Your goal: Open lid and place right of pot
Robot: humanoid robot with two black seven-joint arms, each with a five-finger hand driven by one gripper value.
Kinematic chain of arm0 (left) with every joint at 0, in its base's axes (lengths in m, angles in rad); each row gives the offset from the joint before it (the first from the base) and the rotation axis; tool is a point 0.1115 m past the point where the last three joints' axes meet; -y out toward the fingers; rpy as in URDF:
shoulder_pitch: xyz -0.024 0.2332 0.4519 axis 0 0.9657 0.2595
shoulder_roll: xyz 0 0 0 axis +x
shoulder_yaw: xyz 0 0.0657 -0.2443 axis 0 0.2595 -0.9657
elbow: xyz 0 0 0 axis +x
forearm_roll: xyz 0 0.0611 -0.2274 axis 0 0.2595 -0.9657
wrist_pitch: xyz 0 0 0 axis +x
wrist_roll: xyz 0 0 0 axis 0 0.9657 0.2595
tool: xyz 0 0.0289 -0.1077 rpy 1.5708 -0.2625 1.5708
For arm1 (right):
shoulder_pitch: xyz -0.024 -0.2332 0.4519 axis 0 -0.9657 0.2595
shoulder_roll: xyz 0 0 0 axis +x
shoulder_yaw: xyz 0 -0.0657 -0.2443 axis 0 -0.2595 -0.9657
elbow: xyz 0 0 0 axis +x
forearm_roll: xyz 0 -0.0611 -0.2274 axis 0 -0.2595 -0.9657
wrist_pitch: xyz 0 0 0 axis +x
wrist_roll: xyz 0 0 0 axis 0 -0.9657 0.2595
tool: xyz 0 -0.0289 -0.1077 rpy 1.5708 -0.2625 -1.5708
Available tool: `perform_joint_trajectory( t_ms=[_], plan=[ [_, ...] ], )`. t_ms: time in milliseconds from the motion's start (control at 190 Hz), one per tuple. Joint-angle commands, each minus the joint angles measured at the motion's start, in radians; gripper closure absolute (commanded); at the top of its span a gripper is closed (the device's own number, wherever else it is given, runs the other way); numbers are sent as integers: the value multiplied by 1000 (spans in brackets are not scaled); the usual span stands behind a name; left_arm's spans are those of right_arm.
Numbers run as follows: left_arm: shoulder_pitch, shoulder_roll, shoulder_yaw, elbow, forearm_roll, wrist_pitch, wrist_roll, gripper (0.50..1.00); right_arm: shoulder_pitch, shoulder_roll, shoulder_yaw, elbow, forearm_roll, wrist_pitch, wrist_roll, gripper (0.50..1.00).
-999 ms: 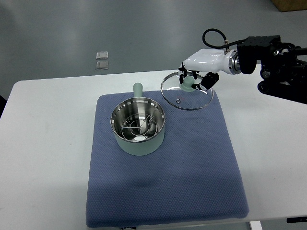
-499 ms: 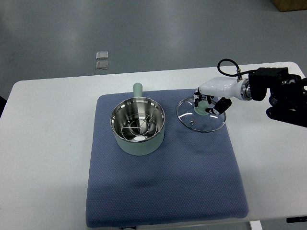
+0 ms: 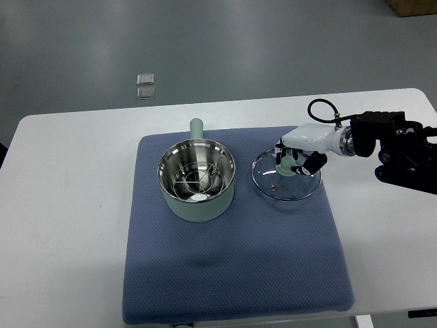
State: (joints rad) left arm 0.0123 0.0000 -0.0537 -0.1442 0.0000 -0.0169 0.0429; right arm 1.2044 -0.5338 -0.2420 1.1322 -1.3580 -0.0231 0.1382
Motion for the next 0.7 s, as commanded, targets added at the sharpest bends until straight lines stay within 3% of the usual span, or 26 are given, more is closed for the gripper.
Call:
perform_joint_trajectory(
  t_ms=[0, 16, 21, 63, 547, 552, 625, 678, 694],
  plan=[
    [0, 0, 0, 0, 0, 0, 0, 500, 1, -3, 1, 1, 4, 2, 0, 754],
    [0, 0, 0, 0, 0, 0, 0, 500, 1, -3, 1, 1, 4, 2, 0, 754],
    [0, 0, 0, 0, 0, 0, 0, 500, 1, -5, 13, 1, 4, 5, 0, 698],
    [0, 0, 0, 0, 0, 0, 0, 500, 1, -2, 38, 1, 5, 12, 4, 673],
    [0, 0, 0, 0, 0, 0, 0, 500, -2, -41, 323, 0, 31, 152, 6, 660],
    [0, 0, 0, 0, 0, 0, 0, 500, -22, -44, 407, -2, 60, 176, 0, 660],
    [0, 0, 0, 0, 0, 0, 0, 500, -88, -43, 539, -11, 105, 207, -11, 660],
    [0, 0, 0, 0, 0, 0, 0, 500, -88, -43, 540, -11, 105, 207, -11, 660],
    [0, 0, 0, 0, 0, 0, 0, 500, -141, -29, 671, -26, 122, 212, -48, 660]
  ],
)
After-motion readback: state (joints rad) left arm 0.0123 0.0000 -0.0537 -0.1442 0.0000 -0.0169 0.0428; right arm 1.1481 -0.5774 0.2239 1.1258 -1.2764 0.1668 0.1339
